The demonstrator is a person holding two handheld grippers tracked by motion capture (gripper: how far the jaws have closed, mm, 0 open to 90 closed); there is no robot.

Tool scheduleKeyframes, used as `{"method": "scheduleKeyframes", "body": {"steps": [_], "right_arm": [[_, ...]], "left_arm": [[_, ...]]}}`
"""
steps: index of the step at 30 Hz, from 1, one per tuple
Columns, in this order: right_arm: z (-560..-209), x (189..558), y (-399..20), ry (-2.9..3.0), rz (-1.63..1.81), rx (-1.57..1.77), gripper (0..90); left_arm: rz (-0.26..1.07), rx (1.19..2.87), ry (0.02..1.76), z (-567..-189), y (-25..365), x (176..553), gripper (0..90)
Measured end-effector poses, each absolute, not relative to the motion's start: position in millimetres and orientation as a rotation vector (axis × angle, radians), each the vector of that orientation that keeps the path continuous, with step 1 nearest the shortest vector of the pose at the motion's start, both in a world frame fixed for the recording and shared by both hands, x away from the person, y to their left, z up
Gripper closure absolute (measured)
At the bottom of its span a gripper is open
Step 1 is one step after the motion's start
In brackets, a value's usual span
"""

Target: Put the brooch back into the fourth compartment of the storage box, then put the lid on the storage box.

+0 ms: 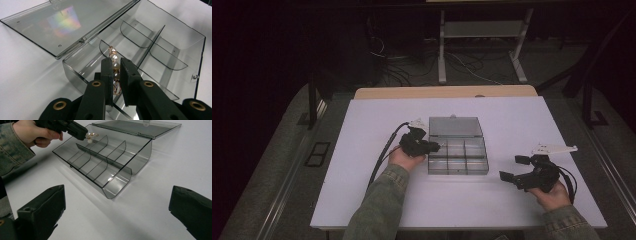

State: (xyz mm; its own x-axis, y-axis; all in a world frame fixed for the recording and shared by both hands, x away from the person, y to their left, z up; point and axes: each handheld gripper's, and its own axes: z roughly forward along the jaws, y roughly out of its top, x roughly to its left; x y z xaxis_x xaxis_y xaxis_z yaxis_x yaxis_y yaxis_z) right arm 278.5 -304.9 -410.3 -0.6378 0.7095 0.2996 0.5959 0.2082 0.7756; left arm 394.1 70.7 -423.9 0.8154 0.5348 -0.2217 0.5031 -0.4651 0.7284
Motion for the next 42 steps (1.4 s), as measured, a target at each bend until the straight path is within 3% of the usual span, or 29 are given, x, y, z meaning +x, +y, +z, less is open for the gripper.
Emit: {"method": "scheduleKeyframes", "body": {"steps": [7, 16, 26, 42], "right_arm": [[-410.6, 278.9, -305.1, 2.346, 1.413, 1.272, 0.7], [-410.8, 279.0, -305.0, 2.347, 1.413, 1.273, 0.7], [-411.4, 282.4, -302.0, 2.361, 1.402, 1.275, 0.7], [-404.0, 306.5, -300.2, 2.368, 1.419, 1.297, 0.7]], "left_arm": [[0.053, 2.153, 0.748, -422.1, 65.9, 394.0, 80.2], [0.038, 2.135, 0.74, -414.3, 65.4, 391.4, 73.1], [0.015, 2.124, 0.771, -400.6, 71.4, 390.7, 51.8], [-0.013, 2.135, 0.799, -391.8, 84.8, 396.4, 27.5]]}}
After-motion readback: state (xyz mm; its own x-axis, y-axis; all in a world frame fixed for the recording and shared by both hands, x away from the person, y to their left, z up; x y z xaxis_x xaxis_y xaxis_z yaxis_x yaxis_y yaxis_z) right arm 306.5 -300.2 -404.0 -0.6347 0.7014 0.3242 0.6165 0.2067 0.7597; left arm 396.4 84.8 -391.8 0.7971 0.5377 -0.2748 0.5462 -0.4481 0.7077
